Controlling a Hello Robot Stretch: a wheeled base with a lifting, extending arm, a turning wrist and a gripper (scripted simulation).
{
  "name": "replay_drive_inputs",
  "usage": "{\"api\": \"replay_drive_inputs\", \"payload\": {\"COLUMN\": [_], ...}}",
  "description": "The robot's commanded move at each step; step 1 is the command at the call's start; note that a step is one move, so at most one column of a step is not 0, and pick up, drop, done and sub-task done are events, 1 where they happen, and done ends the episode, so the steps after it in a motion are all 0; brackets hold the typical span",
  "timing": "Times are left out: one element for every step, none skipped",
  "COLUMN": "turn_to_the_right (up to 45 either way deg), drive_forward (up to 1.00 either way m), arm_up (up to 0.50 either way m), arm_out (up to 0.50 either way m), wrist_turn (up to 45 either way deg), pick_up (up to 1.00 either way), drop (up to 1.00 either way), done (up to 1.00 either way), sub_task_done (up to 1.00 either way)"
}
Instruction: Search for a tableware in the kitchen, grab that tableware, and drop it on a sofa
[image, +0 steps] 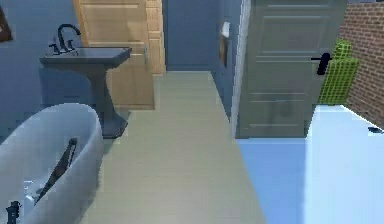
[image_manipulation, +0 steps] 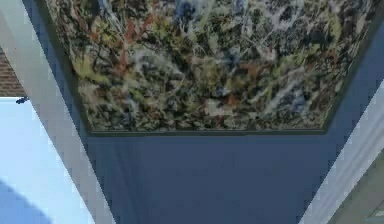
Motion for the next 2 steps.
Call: {"api": "replay_drive_inputs", "payload": {"turn_to_the_right": [0.0, 0.0], "drive_forward": [1.0, 1.0], "arm_up": [0.0, 0.0], "arm_out": [0.0, 0.0], "wrist_turn": [0.0, 0.0], "pick_up": [0.0, 0.0], "drop": [0.0, 0.0], "done": [0.0, 0.0], "sub_task_done": [0.0, 0.0]}}
